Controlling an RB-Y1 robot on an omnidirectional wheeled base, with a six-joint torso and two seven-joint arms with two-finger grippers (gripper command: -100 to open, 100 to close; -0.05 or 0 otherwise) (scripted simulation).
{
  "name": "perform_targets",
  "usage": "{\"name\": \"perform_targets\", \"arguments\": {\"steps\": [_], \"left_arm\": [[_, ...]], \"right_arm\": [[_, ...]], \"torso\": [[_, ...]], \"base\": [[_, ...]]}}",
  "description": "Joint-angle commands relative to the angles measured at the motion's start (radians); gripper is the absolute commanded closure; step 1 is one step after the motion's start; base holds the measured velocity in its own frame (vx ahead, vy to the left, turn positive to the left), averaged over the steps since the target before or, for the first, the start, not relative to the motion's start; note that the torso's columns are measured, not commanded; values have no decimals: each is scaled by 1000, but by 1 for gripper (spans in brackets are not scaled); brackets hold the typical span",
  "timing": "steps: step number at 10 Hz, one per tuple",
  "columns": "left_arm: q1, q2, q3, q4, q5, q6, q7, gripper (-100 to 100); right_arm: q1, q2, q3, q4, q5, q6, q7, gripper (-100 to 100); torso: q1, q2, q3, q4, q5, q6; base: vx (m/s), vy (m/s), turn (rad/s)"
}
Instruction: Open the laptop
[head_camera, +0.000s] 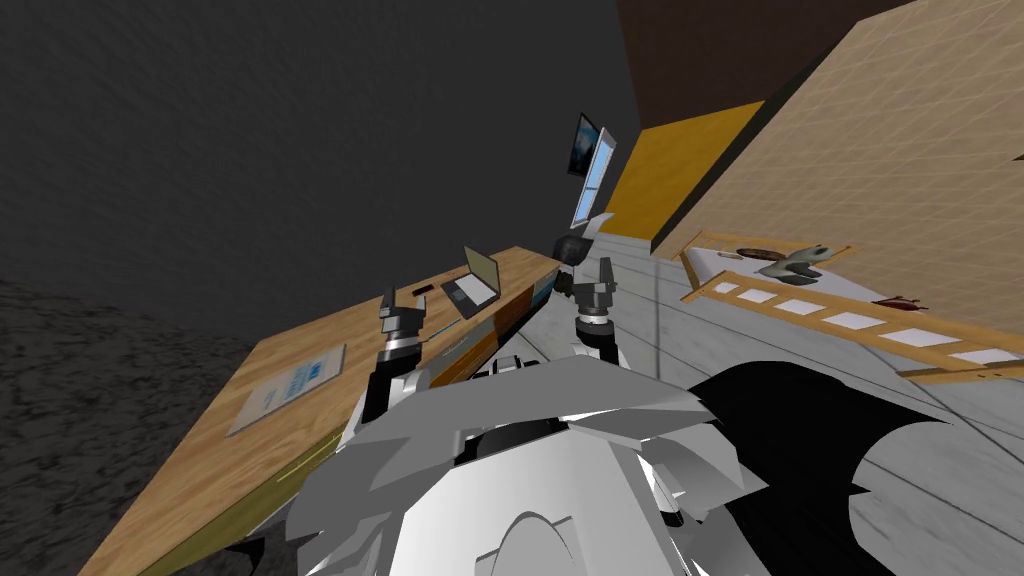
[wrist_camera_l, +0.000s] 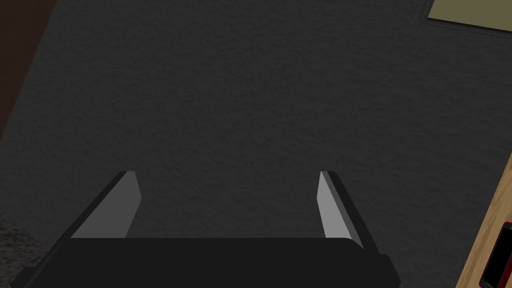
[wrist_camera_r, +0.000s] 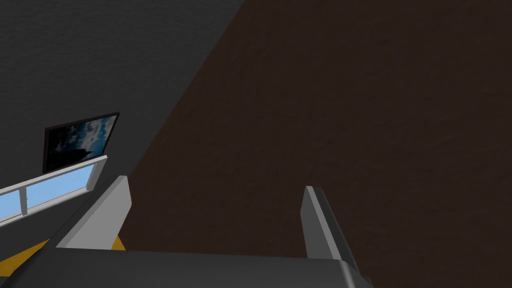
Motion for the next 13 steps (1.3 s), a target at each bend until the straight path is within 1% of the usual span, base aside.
{"name": "perform_targets", "arguments": {"steps": [1, 4, 7, 13], "left_arm": [[-16, 13, 17, 48, 27, 23, 13, -100], [-39, 24, 37, 113, 58, 39, 31, -100], [-61, 25, 57, 173, 88, 54, 47, -100], [-105, 3, 98, 295, 152, 85, 82, -100]], "right_arm": [[0, 0, 0, 0, 0, 0, 0, 0], [0, 0, 0, 0, 0, 0, 0, 0], [0, 0, 0, 0, 0, 0, 0, 0], [0, 0, 0, 0, 0, 0, 0, 0]], "torso": [[0, -1, -1, 0, 0, 0], [1, 2, 1, 0, 0, 0], [-1, -1, -1, 0, 0, 0], [0, -2, -1, -1, 0, 0]], "base": [[130, -186, 75], [88, -166, 76], [102, -173, 71], [88, -174, 72]]}}
